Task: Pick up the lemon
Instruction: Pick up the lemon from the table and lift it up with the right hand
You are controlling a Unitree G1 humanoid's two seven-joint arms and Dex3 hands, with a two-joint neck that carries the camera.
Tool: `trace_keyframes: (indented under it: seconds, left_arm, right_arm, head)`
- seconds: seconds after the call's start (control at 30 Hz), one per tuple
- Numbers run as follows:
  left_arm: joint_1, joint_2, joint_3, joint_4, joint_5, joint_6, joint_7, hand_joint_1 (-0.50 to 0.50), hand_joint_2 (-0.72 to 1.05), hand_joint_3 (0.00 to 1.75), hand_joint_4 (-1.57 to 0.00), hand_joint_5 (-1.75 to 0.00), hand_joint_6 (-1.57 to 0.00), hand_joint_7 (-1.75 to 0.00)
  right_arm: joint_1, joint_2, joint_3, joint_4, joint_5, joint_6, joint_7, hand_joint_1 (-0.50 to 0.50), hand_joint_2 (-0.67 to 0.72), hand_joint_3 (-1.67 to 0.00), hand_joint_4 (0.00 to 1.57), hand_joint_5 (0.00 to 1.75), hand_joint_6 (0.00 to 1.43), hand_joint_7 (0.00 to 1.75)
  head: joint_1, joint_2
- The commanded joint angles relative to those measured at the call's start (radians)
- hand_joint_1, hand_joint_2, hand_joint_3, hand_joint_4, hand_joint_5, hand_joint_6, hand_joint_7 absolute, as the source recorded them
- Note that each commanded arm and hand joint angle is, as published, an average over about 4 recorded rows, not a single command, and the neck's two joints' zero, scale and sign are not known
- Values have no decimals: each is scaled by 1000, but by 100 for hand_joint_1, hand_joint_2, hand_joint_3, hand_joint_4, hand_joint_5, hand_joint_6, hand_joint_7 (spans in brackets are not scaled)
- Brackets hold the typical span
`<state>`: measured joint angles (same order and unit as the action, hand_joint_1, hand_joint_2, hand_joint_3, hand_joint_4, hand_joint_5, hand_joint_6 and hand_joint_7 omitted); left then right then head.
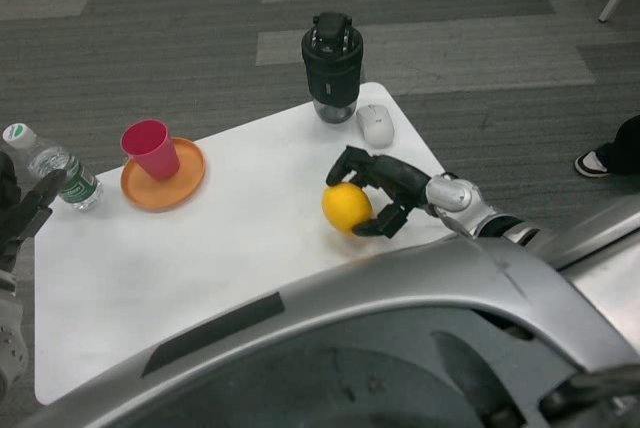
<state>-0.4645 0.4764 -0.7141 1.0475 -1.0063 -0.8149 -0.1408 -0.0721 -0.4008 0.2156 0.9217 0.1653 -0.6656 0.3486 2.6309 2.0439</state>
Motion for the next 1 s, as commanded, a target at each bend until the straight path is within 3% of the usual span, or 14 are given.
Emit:
trace_keyframes:
  seconds: [0.03, 0.37, 1.0]
  left_arm:
    - [-5, 10, 12, -2, 6, -1, -5, 50, 78, 9, 0, 0, 0, 0]
    - [-3, 5, 28, -1, 20, 0, -5, 50, 78, 9, 0, 0, 0, 0]
    - [-2, -18, 31, 1, 20, 5, -5, 50, 78, 4, 0, 0, 0, 0]
  right_arm:
    - [-13, 13, 0, -60, 31, -7, -23, 8, -60, -111, 11, 175, 14, 150]
    - [-57, 46, 0, -124, 68, -6, -67, 8, -57, -111, 16, 175, 14, 147]
    - [-122, 82, -6, -196, 96, -6, -155, 8, -57, -111, 26, 175, 23, 147]
  head:
    - [8, 8]
    - [71, 52]
    - [383, 135]
